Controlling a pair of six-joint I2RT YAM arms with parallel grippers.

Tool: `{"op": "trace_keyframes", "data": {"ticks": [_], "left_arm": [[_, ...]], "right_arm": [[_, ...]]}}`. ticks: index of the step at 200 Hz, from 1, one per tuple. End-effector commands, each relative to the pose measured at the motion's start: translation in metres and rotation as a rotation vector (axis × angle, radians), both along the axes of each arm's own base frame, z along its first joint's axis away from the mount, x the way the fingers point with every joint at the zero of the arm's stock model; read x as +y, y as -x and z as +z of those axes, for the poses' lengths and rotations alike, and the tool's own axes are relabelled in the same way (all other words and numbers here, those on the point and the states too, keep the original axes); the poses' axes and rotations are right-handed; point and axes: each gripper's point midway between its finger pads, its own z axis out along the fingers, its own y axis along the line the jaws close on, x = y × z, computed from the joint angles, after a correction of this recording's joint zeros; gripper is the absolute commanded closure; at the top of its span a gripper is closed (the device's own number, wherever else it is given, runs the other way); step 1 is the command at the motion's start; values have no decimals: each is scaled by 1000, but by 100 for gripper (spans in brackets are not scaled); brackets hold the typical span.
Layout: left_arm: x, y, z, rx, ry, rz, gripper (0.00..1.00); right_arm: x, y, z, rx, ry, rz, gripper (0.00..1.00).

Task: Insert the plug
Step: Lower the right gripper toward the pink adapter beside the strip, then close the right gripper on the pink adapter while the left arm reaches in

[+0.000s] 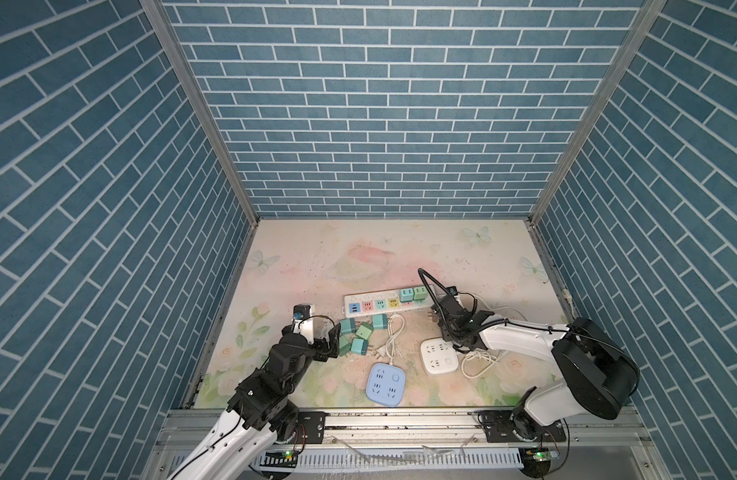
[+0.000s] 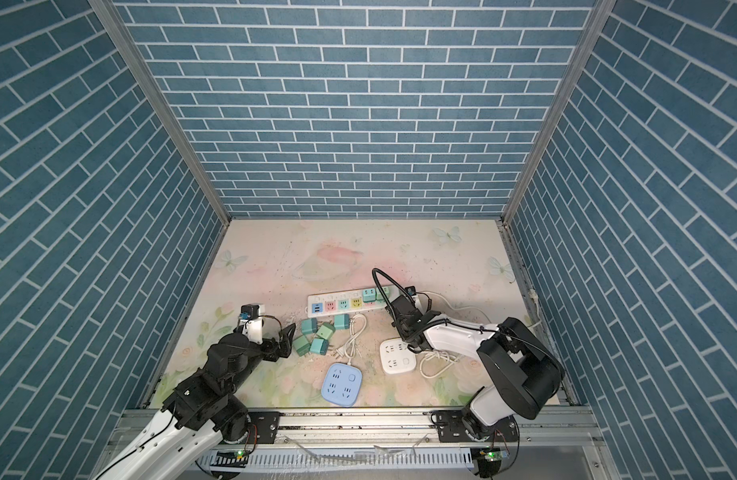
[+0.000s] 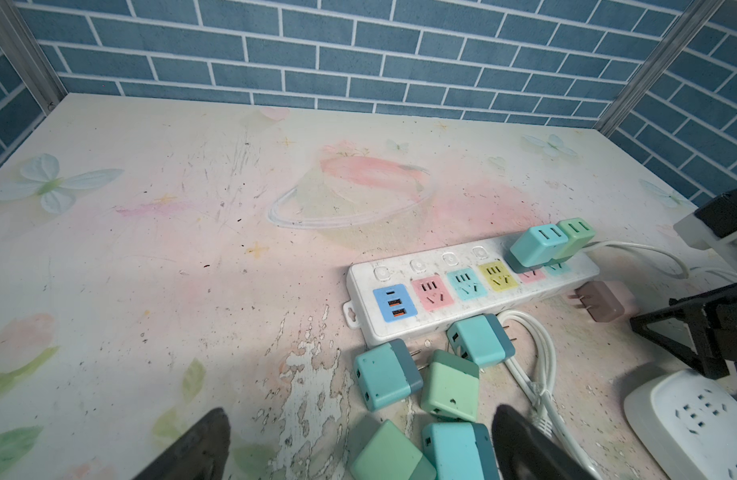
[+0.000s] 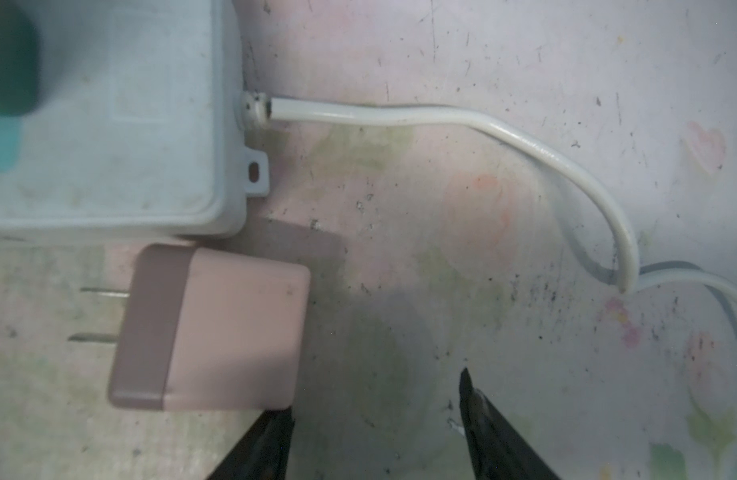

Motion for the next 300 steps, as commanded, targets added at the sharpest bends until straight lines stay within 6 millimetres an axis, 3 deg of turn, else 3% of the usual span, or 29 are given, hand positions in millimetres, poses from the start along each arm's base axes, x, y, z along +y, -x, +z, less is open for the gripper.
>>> {"op": "trace_keyframes", "data": {"ticks": [1, 56, 76, 107, 141, 146, 170, 199, 268, 300], "left_arm": [[1, 2, -5, 14, -2, 0, 0], [0, 3, 0, 12, 16, -1, 0], [13, 2, 12, 74, 206, 166, 0], [-26, 9, 51, 190, 416, 69, 1], [-39, 11, 75, 170, 293, 147, 1], [-44, 11, 88, 143, 297, 138, 0], [-76, 10, 93, 149, 254, 87, 0], [-92, 5, 96, 162, 259, 70, 1], [-67, 5, 111, 64, 318, 122, 0], [-63, 3, 105, 68, 312, 159, 0]], "right_arm": [[7, -10, 9, -38, -53, -14, 33], [3, -29, 9, -50, -31, -57, 33], [-6, -29, 22, -93, -28, -80, 33], [-4, -28, 41, -120, -77, -77, 33], [14, -25, 50, -111, -195, -48, 33], [17, -25, 50, -110, -212, -43, 33], [29, -29, 50, -109, -259, -36, 32], [35, -38, 47, -112, -260, -55, 31], [47, -53, 29, -89, -241, -78, 30], [54, -51, 24, -74, -231, -60, 30]]}}
